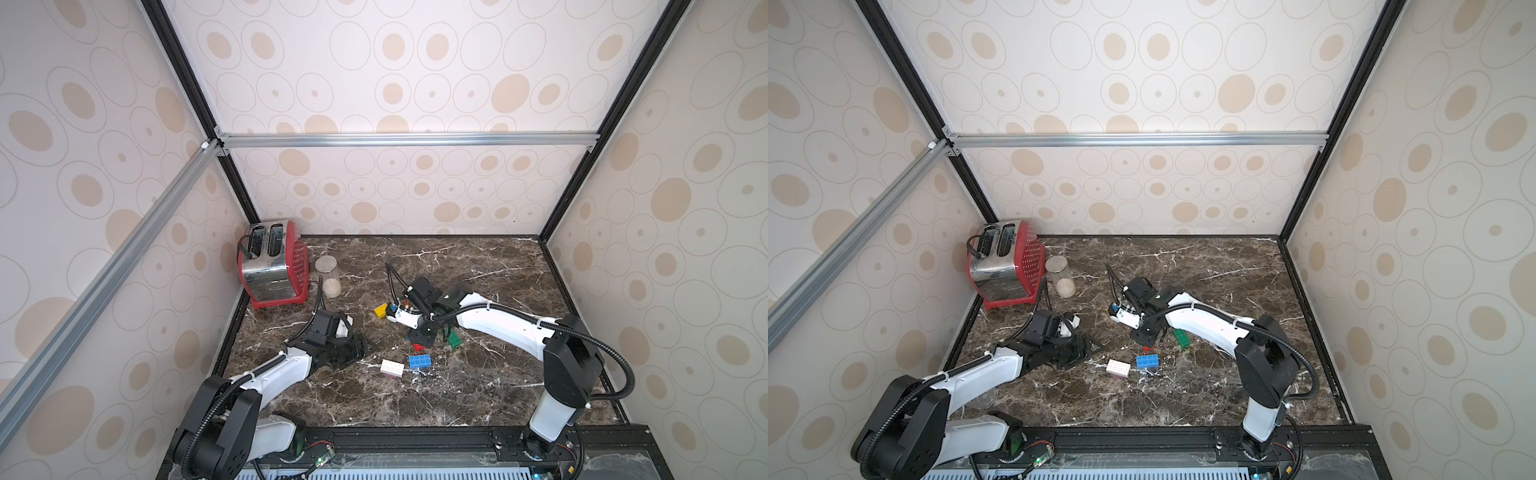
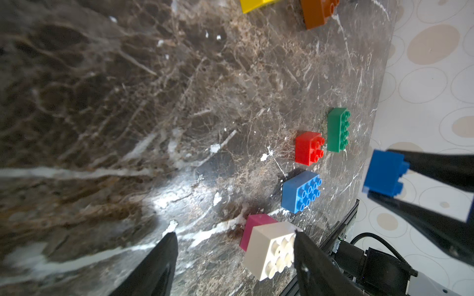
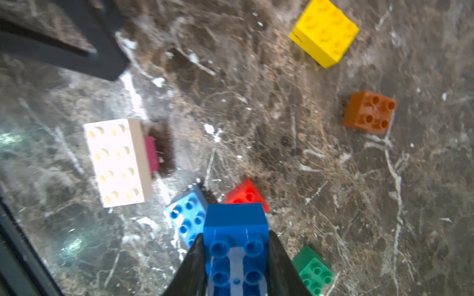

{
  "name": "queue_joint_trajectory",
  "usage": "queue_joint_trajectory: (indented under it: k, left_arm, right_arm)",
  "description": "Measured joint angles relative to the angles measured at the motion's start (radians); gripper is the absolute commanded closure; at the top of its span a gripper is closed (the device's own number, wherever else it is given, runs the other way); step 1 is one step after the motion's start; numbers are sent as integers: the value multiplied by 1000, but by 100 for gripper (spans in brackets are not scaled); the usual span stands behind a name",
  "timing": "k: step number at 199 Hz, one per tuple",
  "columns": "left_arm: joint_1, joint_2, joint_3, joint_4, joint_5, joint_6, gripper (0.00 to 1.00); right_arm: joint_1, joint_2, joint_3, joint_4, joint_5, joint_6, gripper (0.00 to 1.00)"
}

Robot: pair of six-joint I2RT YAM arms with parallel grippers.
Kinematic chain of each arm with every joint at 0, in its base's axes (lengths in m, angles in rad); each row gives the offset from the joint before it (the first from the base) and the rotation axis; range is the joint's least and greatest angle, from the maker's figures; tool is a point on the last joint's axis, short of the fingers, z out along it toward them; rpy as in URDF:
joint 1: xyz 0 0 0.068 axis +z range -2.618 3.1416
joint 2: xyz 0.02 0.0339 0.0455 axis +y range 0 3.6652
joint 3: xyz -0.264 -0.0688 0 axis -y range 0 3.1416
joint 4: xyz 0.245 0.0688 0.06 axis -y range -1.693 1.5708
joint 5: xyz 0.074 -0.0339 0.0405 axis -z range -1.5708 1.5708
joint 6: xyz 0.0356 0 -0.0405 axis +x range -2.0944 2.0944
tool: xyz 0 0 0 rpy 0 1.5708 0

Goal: Assemble a heart with lego
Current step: Pick up the lego brick from the center of the board, then adjust the lego brick at the center of the board.

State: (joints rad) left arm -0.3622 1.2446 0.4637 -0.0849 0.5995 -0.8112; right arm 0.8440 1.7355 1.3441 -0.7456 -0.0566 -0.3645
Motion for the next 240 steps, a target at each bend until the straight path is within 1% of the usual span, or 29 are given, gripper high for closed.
queue_joint_trajectory:
  k: [35, 68, 126, 165, 182, 211, 240]
  left_arm:
    - [0, -52, -29, -6, -28, -12, 30]
    - [0, -67, -45, -6, -48, -23, 30]
    - [0, -66, -51, -6, -56, -27, 30]
    - [0, -52, -51, -5, -59, -27, 30]
    - [0, -52, -51, -6, -60, -27, 30]
    - [0, -52, -51, -6, -60, -27, 30]
    - [0, -47, -51, -5, -60, -27, 30]
  right_arm:
    - [90, -13, 0, -35, -13, 7, 74]
    - [127, -16, -9, -65, -20, 36, 74]
    - [145, -127, -222, -70, -14, 135, 73]
    - [158, -132, -312, -34, -6, 195, 73]
    - [159, -120, -337, -12, 7, 217, 70]
    - [163, -98, -355, 20, 11, 241, 61]
    - [165, -89, -355, 29, 16, 263, 55]
